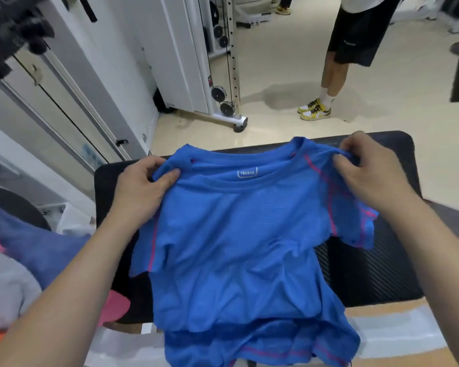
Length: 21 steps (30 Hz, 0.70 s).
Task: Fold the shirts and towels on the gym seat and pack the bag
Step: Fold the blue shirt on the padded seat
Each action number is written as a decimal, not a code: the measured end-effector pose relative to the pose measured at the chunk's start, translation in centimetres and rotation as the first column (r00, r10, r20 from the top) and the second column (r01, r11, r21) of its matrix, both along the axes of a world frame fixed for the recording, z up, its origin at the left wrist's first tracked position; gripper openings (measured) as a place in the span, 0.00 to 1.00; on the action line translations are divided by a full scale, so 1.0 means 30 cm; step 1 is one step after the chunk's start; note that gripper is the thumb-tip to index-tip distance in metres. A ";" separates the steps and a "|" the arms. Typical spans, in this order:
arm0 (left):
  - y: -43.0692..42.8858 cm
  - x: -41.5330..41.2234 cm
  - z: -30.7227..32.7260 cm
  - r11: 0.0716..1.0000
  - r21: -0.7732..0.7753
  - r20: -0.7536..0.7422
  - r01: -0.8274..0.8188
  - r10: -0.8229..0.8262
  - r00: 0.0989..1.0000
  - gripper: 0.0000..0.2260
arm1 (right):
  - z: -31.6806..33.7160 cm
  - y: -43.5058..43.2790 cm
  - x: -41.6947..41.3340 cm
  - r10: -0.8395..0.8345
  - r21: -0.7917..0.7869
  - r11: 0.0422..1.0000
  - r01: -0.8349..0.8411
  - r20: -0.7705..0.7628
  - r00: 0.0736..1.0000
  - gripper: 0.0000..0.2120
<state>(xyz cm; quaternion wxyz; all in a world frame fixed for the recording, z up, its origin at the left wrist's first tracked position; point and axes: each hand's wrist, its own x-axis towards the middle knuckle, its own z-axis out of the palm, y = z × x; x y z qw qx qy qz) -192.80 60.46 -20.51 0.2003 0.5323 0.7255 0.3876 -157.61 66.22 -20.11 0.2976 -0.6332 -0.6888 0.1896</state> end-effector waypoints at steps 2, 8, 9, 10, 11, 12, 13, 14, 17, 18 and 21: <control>0.068 0.019 -0.006 0.999 -0.008 -0.204 -0.033 0.031 0.978 0.06 | -0.016 0.048 -0.026 -0.039 0.003 0.999 0.039 0.027 0.999 0.06; 0.164 -0.012 -0.030 1.000 -0.009 -0.387 -0.018 0.013 0.922 0.09 | -0.044 0.150 -0.069 -0.065 0.021 0.998 0.063 0.122 0.990 0.10; 0.176 -0.027 -0.033 1.000 0.005 -0.401 -0.021 0.021 0.916 0.09 | -0.047 0.167 -0.073 -0.069 0.040 0.997 0.065 0.137 0.988 0.11; 0.190 -0.042 -0.034 0.999 0.023 -0.410 -0.027 0.034 0.911 0.10 | -0.051 0.185 -0.078 -0.075 0.064 0.996 0.066 0.150 0.986 0.11; 0.201 -0.056 -0.036 0.999 0.039 -0.418 -0.031 0.044 0.907 0.10 | -0.057 0.203 -0.086 -0.080 0.090 0.994 0.066 0.162 0.984 0.11; 0.212 -0.066 -0.037 0.998 0.050 -0.429 -0.033 0.052 0.902 0.10 | -0.066 0.218 -0.094 -0.081 0.122 0.991 0.059 0.180 0.980 0.12; 0.221 -0.072 -0.042 0.998 0.058 -0.455 -0.039 0.061 0.888 0.09 | -0.080 0.230 -0.101 -0.080 0.160 0.986 0.047 0.210 0.974 0.13; 0.226 -0.072 -0.046 0.997 0.056 -0.500 -0.057 0.078 0.863 0.08 | -0.098 0.237 -0.107 -0.083 0.196 0.980 0.035 0.246 0.966 0.15; 0.207 -0.034 -0.059 0.984 0.056 -0.619 -0.170 0.167 0.767 0.14 | -0.135 0.228 -0.112 -0.117 0.292 0.956 0.031 0.282 0.952 0.20; 0.183 -0.007 -0.057 0.981 0.101 -0.631 -0.164 0.191 0.752 0.16 | -0.134 0.210 -0.110 -0.123 0.317 0.948 0.037 0.256 0.959 0.21; 0.078 0.131 -0.075 0.965 0.235 -0.661 0.118 0.070 0.747 0.16 | -0.120 0.092 -0.092 -0.086 0.360 0.932 0.038 0.119 0.989 0.21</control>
